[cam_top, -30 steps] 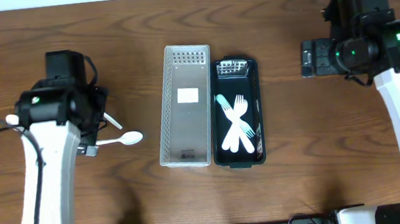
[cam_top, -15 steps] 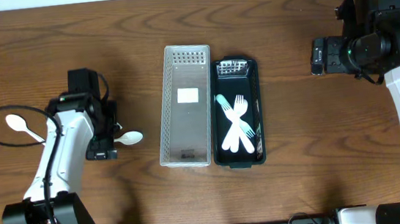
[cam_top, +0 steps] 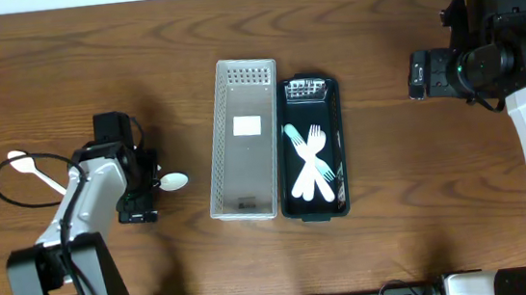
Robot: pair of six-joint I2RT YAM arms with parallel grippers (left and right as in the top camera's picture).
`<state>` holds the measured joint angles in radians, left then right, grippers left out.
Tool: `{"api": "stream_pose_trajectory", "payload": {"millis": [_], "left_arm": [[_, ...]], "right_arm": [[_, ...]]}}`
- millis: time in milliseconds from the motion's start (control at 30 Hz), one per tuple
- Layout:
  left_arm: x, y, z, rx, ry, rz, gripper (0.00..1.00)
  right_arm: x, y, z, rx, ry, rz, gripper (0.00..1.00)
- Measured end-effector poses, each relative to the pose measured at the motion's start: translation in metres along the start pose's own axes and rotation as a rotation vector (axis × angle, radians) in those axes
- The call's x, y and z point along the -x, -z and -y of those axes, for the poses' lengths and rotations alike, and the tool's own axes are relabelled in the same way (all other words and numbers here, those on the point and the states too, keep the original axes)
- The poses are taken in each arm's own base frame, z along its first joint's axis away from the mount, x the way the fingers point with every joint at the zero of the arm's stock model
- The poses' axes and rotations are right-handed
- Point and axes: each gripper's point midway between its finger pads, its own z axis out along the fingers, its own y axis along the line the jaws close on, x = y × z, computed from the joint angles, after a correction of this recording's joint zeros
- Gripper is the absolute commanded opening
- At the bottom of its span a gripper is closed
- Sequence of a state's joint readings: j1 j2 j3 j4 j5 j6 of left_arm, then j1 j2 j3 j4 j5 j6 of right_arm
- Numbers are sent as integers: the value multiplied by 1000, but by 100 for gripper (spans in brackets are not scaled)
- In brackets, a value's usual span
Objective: Pack container
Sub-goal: 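Lower the left gripper and close it on the nearest white spoon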
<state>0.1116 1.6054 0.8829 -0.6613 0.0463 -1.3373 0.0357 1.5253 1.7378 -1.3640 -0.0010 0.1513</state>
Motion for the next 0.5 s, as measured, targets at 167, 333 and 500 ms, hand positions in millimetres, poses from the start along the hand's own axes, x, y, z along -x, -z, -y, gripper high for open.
{"api": "stream_pose_trajectory", "payload": {"millis": [167,333,500], "left_arm": [[-1,-19,-7,63,-3,-11,98],[-2,-23,-6,72,-4,-16,98],[-4,-23,-5,70,2,-36,99]], "right_arm": [[0,0,0,0,0,0,93],[0,0,0,0,0,0,93],[0,0,0,0,0,0,93]]}}
